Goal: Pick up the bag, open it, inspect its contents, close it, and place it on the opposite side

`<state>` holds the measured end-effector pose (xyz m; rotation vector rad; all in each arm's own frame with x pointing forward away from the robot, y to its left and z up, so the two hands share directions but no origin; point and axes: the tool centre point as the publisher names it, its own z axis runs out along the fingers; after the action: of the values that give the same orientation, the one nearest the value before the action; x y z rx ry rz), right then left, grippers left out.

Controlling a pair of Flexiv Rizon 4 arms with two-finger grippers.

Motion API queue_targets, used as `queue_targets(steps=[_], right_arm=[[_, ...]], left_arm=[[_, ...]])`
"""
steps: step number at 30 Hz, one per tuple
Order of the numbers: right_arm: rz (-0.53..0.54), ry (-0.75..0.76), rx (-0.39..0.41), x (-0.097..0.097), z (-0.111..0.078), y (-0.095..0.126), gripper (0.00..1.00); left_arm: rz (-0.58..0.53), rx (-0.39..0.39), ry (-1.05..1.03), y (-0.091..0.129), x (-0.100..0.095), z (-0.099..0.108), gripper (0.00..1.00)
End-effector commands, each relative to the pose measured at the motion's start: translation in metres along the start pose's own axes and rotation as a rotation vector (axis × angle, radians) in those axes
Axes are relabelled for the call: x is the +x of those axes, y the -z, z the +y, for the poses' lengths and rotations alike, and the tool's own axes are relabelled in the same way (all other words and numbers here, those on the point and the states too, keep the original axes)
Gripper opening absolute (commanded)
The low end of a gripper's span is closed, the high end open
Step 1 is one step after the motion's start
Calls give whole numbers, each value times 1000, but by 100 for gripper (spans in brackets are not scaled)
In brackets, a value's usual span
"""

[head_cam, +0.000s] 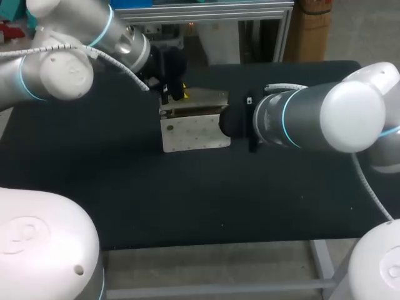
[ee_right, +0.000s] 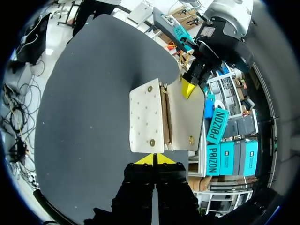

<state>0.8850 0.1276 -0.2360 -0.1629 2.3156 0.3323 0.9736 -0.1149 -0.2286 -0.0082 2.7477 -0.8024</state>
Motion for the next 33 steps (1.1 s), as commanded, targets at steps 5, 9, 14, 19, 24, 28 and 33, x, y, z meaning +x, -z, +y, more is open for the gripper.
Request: queue_targets(steps=[5,9,14,19,24,28,33], right_arm=[[-16,26,-42,5,2,-19,0],[7,30,-61,0,5,-33,0],[27,42,-72,-10,9,-54,0],[10,80,-62,-20,14,-64,0],[-8,119,-50,-28,21,-75,7],[-5,126,-52,-33,24,-87,13],[10,112,-27,-35,23,-100,13]], left_arm=[[190,-9,11,-3,-9,3,0],[247,-7,25,-5,-12,4,0],[319,5,44,-5,-16,8,0],[332,13,44,-2,-19,8,0],[323,11,39,1,-20,7,0],[325,10,37,-1,-21,5,0],[328,9,37,-2,-21,5,0]])
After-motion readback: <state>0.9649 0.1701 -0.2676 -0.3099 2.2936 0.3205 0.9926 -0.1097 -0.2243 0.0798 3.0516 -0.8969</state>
